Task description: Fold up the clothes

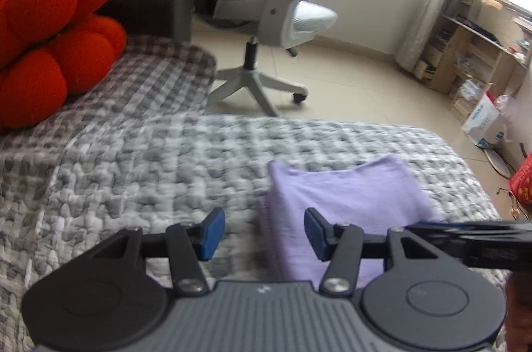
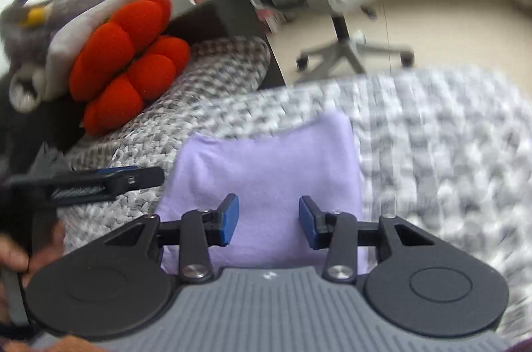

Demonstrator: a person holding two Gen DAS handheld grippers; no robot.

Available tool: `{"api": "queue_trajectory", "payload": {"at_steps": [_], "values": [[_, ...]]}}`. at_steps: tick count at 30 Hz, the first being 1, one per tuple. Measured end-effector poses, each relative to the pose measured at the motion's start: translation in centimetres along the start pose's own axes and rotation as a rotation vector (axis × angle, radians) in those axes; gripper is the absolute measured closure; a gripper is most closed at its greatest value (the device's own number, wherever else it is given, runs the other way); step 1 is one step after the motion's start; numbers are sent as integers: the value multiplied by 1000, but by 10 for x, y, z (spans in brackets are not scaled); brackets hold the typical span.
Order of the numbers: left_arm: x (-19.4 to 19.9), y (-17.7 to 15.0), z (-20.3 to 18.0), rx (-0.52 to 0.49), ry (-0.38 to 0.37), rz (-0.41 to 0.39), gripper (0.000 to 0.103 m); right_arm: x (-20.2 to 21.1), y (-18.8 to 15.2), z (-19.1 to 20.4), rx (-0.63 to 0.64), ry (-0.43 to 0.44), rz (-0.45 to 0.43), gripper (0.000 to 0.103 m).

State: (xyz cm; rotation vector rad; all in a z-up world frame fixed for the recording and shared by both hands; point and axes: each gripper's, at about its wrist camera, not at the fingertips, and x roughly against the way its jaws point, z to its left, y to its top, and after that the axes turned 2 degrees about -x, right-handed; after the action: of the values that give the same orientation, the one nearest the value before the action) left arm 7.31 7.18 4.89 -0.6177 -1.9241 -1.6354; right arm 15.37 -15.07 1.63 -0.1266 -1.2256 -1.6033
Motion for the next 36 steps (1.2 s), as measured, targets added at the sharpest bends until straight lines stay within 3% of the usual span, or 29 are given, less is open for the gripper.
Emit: {"api": "queue_trajectory", "payload": {"at_steps": [6,10,17,27,36], "values": [[1,-9,-28,-66,-64,0,49,-1,3,1,-25,3,11,58],[-13,-17,-39,-134,-44,40,49,-2,5,-1,-32,6,5,57],[-25,-18,-27,-149,7,79,49,-6,13,-2,25,-46,-28,57],[-27,-23,-35,-192,34,67,49,-24,16,3,187,-165,-84,57],[-28,-24,-36,-195,38,66,49,-36,20,8,233,-216,-102,57]]}}
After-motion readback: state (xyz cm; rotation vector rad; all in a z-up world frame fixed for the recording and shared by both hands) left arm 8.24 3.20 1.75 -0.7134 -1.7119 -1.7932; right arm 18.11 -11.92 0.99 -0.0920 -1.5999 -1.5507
